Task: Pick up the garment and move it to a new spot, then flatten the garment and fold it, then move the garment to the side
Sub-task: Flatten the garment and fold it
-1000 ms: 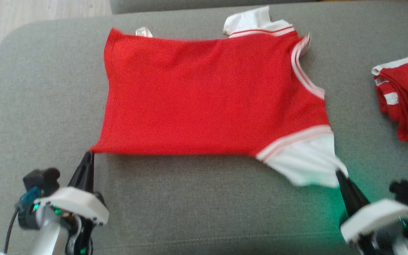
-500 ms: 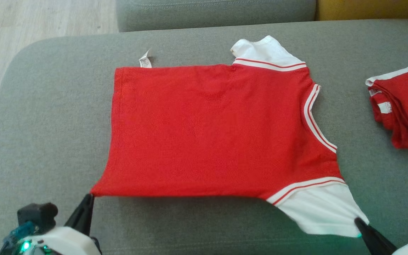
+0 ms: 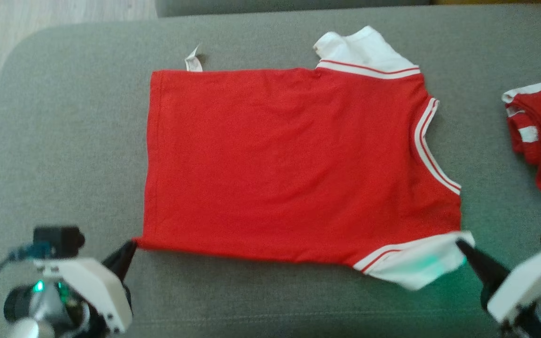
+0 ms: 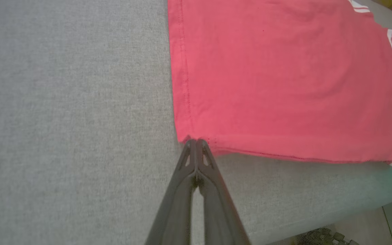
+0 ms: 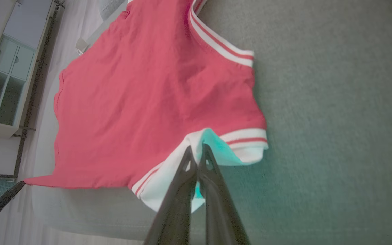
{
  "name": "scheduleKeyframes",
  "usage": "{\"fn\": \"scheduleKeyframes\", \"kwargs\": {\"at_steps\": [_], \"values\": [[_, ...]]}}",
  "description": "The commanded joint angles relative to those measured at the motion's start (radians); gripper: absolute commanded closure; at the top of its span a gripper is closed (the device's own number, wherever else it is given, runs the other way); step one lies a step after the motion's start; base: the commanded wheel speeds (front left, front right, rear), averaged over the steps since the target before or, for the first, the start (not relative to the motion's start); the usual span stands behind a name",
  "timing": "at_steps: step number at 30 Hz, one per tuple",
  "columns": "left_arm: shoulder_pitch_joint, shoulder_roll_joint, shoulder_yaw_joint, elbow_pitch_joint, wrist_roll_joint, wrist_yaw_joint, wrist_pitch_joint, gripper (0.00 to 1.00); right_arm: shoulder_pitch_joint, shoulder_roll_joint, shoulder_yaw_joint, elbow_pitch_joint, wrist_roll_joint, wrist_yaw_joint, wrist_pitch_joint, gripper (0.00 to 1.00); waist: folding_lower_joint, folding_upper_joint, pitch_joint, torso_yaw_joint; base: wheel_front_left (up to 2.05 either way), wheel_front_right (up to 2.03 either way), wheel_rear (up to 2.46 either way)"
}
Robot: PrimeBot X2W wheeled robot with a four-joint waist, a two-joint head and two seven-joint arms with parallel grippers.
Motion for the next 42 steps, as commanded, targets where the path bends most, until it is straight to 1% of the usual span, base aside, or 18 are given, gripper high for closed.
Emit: {"fn": "scheduleKeyframes", "kwargs": {"at_steps": [1,4,5,6,11,16,19,20,21,22,25,27,28,29,33,37,40,42], "values": [[-0.101,0.040,0.040,-0.010,-0.024,-0.020,0.033,1.00,-0.098,-0.013,0.010,-0.018,-0.003,0.004,0.023,1.00,0.0001,-0.0001,0.033,0.008,0.00,0.00,0.00],[-0.171,0.052,0.041,0.022,-0.058,-0.051,0.077,1.00,-0.196,-0.013,0.007,0.017,-0.015,0.004,0.051,1.00,0.0001,-0.0001,0.057,0.007,0.00,0.00,0.00],[-0.171,0.052,0.041,0.022,-0.058,-0.051,0.077,1.00,-0.196,-0.013,0.007,0.017,-0.015,0.004,0.051,1.00,0.0001,-0.0001,0.057,0.007,0.00,0.00,0.00],[-0.194,0.059,0.038,0.035,-0.063,-0.061,0.093,1.00,-0.229,-0.013,0.008,0.030,-0.022,0.004,0.059,1.00,0.0001,-0.0001,0.064,0.007,0.00,0.00,0.00],[-0.305,0.065,0.034,0.107,-0.092,-0.099,0.132,1.00,-0.380,-0.013,0.024,0.125,-0.038,0.004,0.063,1.00,0.0001,-0.0001,0.090,0.003,0.00,0.00,0.00],[-0.391,0.049,0.027,0.191,-0.099,-0.128,0.118,1.00,-0.492,-0.013,0.038,0.235,-0.035,0.004,0.018,1.00,0.0001,-0.0001,0.108,0.003,0.00,0.00,0.00],[-0.426,0.031,0.025,0.241,-0.100,-0.143,0.085,1.00,-0.537,-0.013,0.058,0.270,-0.030,0.004,-0.051,1.00,0.0001,-0.0001,0.118,0.006,0.00,0.00,0.00],[-0.435,0.023,0.026,0.257,-0.101,-0.150,0.067,0.91,-0.546,-0.013,0.067,0.279,-0.029,0.004,-0.078,0.74,0.0001,-0.0001,0.121,0.007,0.00,0.00,0.00],[-0.442,0.016,0.028,0.274,-0.099,-0.154,0.047,0.43,-0.551,-0.016,0.081,0.282,-0.033,0.004,-0.110,0.00,0.0001,-0.0001,0.124,0.009,0.00,0.00,0.00],[-0.447,0.008,0.030,0.291,-0.097,-0.157,0.025,0.00,-0.554,-0.019,0.094,0.281,-0.031,0.004,-0.151,0.00,0.0001,-0.0001,0.127,0.011,0.00,0.00,0.00],[-0.449,-0.021,0.039,0.328,-0.090,-0.159,-0.054,0.00,-0.543,-0.045,0.150,0.270,-0.040,0.004,-0.296,0.00,0.0001,-0.0001,0.134,0.015,0.00,0.00,0.00],[-0.443,-0.040,0.049,0.340,-0.077,-0.154,-0.128,0.00,-0.521,-0.061,0.192,0.264,-0.053,0.004,-0.399,0.00,0.0001,-0.0001,0.135,0.017,0.00,0.00,0.00],[-0.439,-0.049,0.055,0.345,-0.063,-0.145,-0.172,0.00,-0.509,-0.070,0.207,0.259,-0.066,0.004,-0.457,0.00,0.0001,-0.0001,0.135,0.018,0.00,0.00,0.00],[-0.430,-0.066,0.062,0.348,-0.030,-0.126,-0.262,0.00,-0.481,-0.087,0.237,0.249,-0.107,0.004,-0.564,0.00,0.0001,-0.0001,0.134,0.021,0.00,0.00,0.00],[-0.404,-0.100,0.061,0.331,0.052,-0.080,-0.440,0.00,-0.426,-0.104,0.263,0.225,-0.196,0.004,-0.741,0.00,0.0001,-0.0001,0.122,0.026,0.00,0.00,0.00],[-0.360,-0.125,0.049,0.303,0.116,-0.039,-0.567,0.00,-0.368,-0.117,0.268,0.183,-0.301,0.004,-0.841,0.00,0.0001,-0.0001,0.099,0.023,0.00,0.00,0.00],[-0.318,-0.137,0.036,0.274,0.162,-0.010,-0.612,0.00,-0.316,-0.113,0.268,0.145,-0.356,0.004,-0.865,0.00,0.0001,-0.0001,0.079,0.017,0.00,0.00,0.00],[-0.284,-0.147,0.029,0.255,0.181,0.003,-0.625,0.00,-0.275,-0.099,0.258,0.124,-0.381,0.004,-0.861,0.00,0.0001,-0.0001,0.066,0.013,0.00,0.00,0.00]]}}
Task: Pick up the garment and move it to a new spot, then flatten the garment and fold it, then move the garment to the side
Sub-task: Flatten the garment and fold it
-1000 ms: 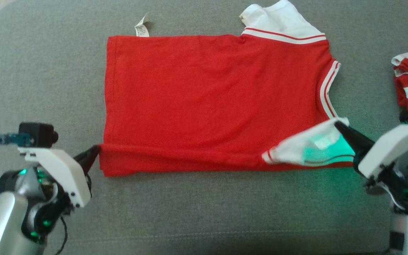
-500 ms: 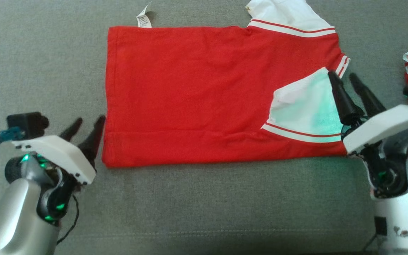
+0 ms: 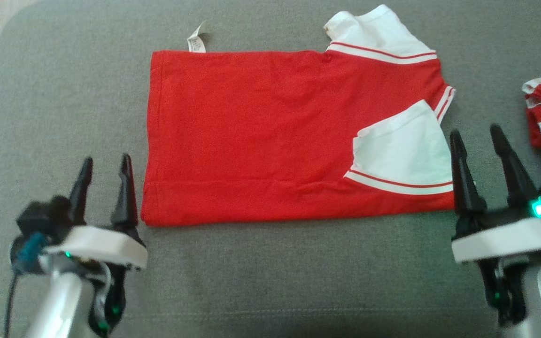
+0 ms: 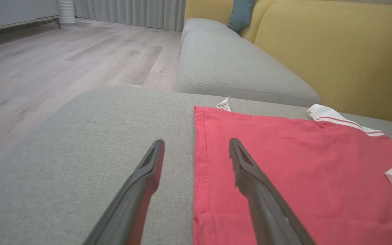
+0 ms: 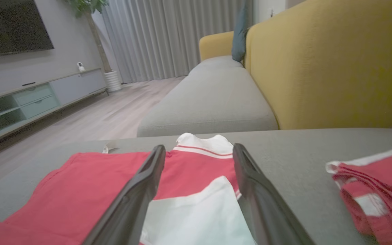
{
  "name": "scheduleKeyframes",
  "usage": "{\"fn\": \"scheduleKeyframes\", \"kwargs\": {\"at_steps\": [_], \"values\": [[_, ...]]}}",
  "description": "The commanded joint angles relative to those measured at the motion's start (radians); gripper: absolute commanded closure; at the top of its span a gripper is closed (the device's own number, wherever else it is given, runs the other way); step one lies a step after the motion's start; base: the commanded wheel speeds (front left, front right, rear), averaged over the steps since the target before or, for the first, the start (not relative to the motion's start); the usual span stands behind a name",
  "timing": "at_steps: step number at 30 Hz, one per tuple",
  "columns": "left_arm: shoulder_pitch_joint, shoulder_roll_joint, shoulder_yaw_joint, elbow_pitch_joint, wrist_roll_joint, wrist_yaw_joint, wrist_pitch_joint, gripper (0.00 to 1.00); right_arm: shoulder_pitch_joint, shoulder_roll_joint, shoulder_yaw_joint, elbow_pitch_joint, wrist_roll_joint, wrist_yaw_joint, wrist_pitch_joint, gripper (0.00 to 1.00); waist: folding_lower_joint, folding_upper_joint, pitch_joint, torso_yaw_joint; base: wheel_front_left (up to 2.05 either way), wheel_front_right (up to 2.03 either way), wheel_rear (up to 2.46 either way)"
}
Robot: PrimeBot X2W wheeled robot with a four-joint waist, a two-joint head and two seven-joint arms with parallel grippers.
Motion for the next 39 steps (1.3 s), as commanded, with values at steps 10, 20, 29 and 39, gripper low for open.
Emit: {"fn": "scheduleKeyframes", "kwargs": {"at_steps": [10,20,29,39], "values": [[0.118,0.000,0.002,-0.065,0.070,0.035,-0.027,0.00,0.150,0.041,-0.029,-0.091,-0.053,0.004,0.010,0.00,0.0001,-0.0001,-0.052,-0.016,0.00,0.00,0.00],[0.138,-0.007,-0.002,-0.053,0.070,0.021,-0.028,0.00,0.174,0.051,-0.048,-0.083,-0.075,0.004,0.030,0.00,0.0001,-0.0001,-0.059,-0.012,0.00,0.00,0.00],[0.073,-0.015,-0.029,0.045,-0.010,-0.052,0.097,0.00,0.119,-0.012,-0.078,0.021,-0.076,0.004,0.136,0.00,0.0001,-0.0001,-0.014,-0.007,0.00,0.00,0.00],[0.005,-0.020,-0.023,0.152,-0.105,-0.115,0.200,0.00,0.034,-0.027,-0.106,0.100,-0.033,0.004,0.329,0.00,0.0001,-0.0001,0.036,-0.002,0.00,0.00,0.00]]}}
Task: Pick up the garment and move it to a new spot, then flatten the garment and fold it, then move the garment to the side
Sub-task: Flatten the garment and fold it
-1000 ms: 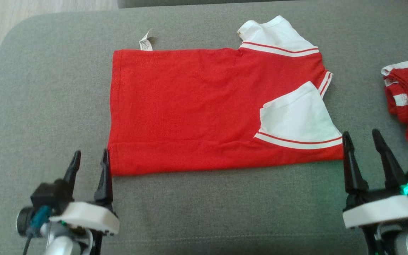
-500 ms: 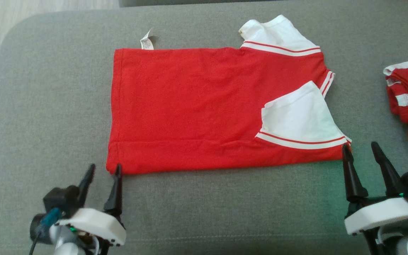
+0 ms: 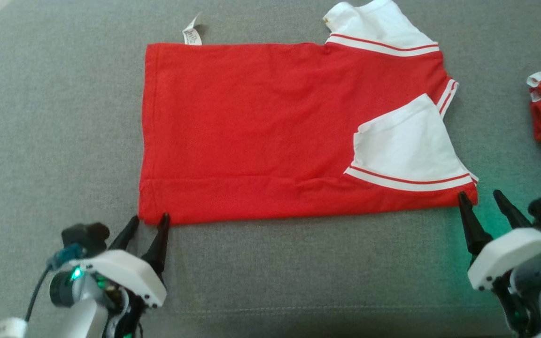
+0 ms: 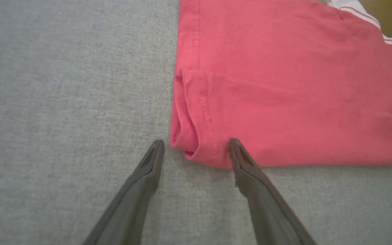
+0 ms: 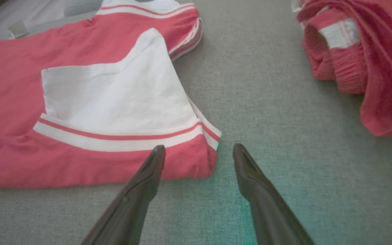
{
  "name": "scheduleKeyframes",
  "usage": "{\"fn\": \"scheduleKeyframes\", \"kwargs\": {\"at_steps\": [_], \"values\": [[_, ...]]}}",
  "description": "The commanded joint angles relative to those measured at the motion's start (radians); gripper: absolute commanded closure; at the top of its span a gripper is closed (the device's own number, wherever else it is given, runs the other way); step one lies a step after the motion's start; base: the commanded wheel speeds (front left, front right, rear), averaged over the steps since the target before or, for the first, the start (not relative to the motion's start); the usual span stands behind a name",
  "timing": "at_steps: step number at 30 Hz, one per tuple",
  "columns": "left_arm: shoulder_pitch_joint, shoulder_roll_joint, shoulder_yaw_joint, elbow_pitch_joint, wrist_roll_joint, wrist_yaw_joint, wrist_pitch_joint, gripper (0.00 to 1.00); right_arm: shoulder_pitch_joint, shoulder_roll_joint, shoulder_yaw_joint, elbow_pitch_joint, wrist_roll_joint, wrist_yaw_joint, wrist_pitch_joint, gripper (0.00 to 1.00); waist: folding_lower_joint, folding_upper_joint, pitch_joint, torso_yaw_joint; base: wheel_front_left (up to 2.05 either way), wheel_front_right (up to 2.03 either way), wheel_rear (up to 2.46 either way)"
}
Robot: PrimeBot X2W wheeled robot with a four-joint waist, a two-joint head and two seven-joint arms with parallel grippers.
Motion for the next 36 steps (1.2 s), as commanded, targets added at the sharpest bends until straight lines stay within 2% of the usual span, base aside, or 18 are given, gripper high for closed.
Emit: {"fn": "scheduleKeyframes", "kwargs": {"at_steps": [1,8,9,10,11,12,13,14,15,16,21,27,36], "values": [[-0.047,0.011,0.031,-0.011,-0.018,-0.009,0.017,0.00,-0.045,-0.024,0.012,-0.021,0.013,0.004,0.028,0.00,0.0000,0.0000,0.009,0.002,0.00,0.00,0.00],[-0.080,0.015,0.011,0.005,-0.052,-0.052,0.080,0.00,-0.104,-0.019,0.009,0.014,0.051,0.004,0.137,0.00,0.0000,0.0000,0.033,0.008,0.00,0.00,0.00],[-0.084,0.017,0.008,0.007,-0.056,-0.058,0.085,0.33,-0.109,-0.018,0.004,0.023,0.054,0.004,0.155,0.00,0.0000,0.0000,0.036,0.009,0.00,0.00,0.00],[-0.088,0.017,0.007,0.010,-0.063,-0.064,0.091,0.70,-0.114,-0.016,-0.001,0.027,0.060,0.004,0.165,0.00,0.0000,0.0000,0.038,0.010,0.00,0.00,0.00],[-0.093,0.021,0.003,0.014,-0.060,-0.067,0.095,1.00,-0.118,-0.014,-0.005,0.031,0.064,0.004,0.172,0.00,0.0000,0.0000,0.040,0.011,0.00,0.00,0.00],[-0.097,0.023,0.000,0.016,-0.060,-0.071,0.094,1.00,-0.121,-0.013,-0.007,0.035,0.066,0.004,0.181,0.16,0.0000,0.0000,0.042,0.012,0.00,0.00,0.00],[-0.097,0.023,0.000,0.016,-0.060,-0.071,0.094,1.00,-0.121,-0.013,-0.007,0.035,0.066,0.004,0.181,0.16,0.0000,0.0000,0.042,0.012,0.00,0.00,0.00],[-0.100,0.024,-0.002,0.018,-0.062,-0.075,0.095,1.00,-0.124,-0.008,-0.010,0.037,0.075,0.004,0.185,0.45,0.0000,0.0000,0.043,0.013,0.00,0.00,0.00],[-0.103,0.026,-0.005,0.019,-0.061,-0.077,0.095,1.00,-0.126,-0.003,-0.012,0.035,0.086,0.004,0.185,0.85,0.0000,0.0000,0.044,0.014,0.00,0.00,0.00],[-0.104,0.027,-0.005,0.019,-0.061,-0.078,0.091,1.00,-0.126,-0.004,-0.012,0.031,0.087,0.004,0.181,1.00,0.0000,0.0000,0.044,0.014,0.00,0.00,0.00],[-0.092,0.038,-0.002,-0.011,-0.052,-0.071,0.063,1.00,-0.094,0.014,-0.022,-0.012,0.111,0.004,0.165,1.00,0.0000,0.0000,0.036,0.018,0.00,0.00,0.00],[-0.029,0.066,0.024,-0.094,-0.052,-0.023,0.061,1.00,0.012,0.042,-0.044,-0.107,0.119,0.004,0.154,1.00,0.0000,0.0000,0.001,0.022,0.00,0.00,0.00],[0.106,0.100,0.042,-0.200,-0.075,0.041,0.125,1.00,0.172,0.078,-0.074,-0.185,0.129,0.004,0.166,1.00,0.0000,0.0000,-0.060,0.012,0.00,0.00,0.00]]}}
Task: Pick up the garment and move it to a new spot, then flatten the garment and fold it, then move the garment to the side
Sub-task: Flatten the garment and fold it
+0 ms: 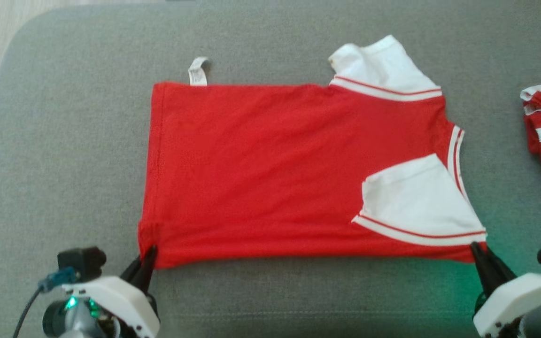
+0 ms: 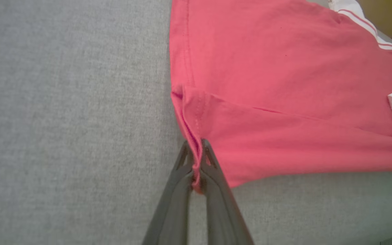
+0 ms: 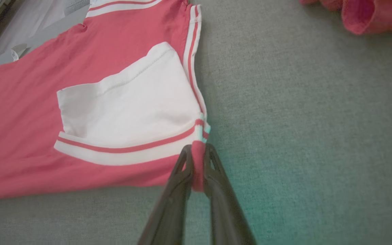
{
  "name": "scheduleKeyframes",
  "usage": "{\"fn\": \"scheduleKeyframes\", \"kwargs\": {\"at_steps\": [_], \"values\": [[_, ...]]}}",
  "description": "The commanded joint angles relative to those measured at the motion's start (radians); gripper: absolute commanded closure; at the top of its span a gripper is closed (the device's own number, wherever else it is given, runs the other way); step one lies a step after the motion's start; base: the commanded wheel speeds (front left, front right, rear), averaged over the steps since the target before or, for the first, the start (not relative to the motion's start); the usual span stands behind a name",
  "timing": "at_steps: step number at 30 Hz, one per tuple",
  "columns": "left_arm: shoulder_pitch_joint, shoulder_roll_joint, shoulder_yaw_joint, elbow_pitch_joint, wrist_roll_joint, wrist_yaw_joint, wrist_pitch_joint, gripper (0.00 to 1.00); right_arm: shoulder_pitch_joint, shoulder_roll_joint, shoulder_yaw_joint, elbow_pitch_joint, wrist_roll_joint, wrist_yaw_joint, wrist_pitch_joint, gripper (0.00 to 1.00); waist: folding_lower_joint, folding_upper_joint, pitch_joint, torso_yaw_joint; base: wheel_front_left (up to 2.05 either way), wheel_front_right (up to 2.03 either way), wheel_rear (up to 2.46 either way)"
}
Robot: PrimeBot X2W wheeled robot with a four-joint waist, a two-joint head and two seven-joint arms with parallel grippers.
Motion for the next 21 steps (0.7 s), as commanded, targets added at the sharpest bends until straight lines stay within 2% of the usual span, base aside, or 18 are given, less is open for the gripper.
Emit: {"fn": "scheduleKeyframes", "kwargs": {"at_steps": [1,2,3,4,9,14,21], "values": [[-0.006,0.035,0.047,-0.035,-0.012,0.012,0.008,1.00,0.002,-0.013,0.009,-0.042,0.013,0.004,0.004,1.00,0.0000,0.0000,-0.012,-0.006,0.00,0.00,0.00],[0.002,0.037,0.047,-0.037,-0.013,0.013,0.012,1.00,0.007,-0.012,0.012,-0.045,0.018,0.004,0.002,0.75,0.0000,0.0000,-0.016,-0.007,0.00,0.00,0.00],[0.007,0.038,0.048,-0.037,-0.012,0.019,0.011,0.58,0.010,-0.011,0.014,-0.045,0.020,0.004,-0.002,0.35,0.0000,0.0000,-0.020,-0.009,0.00,0.00,0.00],[0.015,0.033,0.045,-0.038,-0.009,0.030,0.011,0.00,0.009,-0.010,0.023,-0.051,0.004,0.004,-0.017,0.00,0.0000,0.0000,-0.029,-0.011,0.00,0.00,0.00],[0.017,0.010,0.062,-0.068,0.038,0.096,-0.074,0.00,-0.029,-0.015,0.039,-0.102,-0.071,0.004,-0.153,0.00,0.0000,0.0000,-0.054,-0.013,0.00,0.00,0.00],[-0.011,0.011,0.072,-0.133,0.120,0.141,-0.198,0.00,-0.073,-0.031,0.085,-0.147,-0.145,0.004,-0.300,0.00,0.0000,0.0000,-0.083,-0.010,0.00,0.00,0.00],[-0.055,0.026,0.065,-0.204,0.180,0.164,-0.240,0.00,-0.112,-0.038,0.117,-0.179,-0.177,0.004,-0.330,0.00,0.0000,0.0000,-0.106,-0.011,0.00,0.00,0.00]]}}
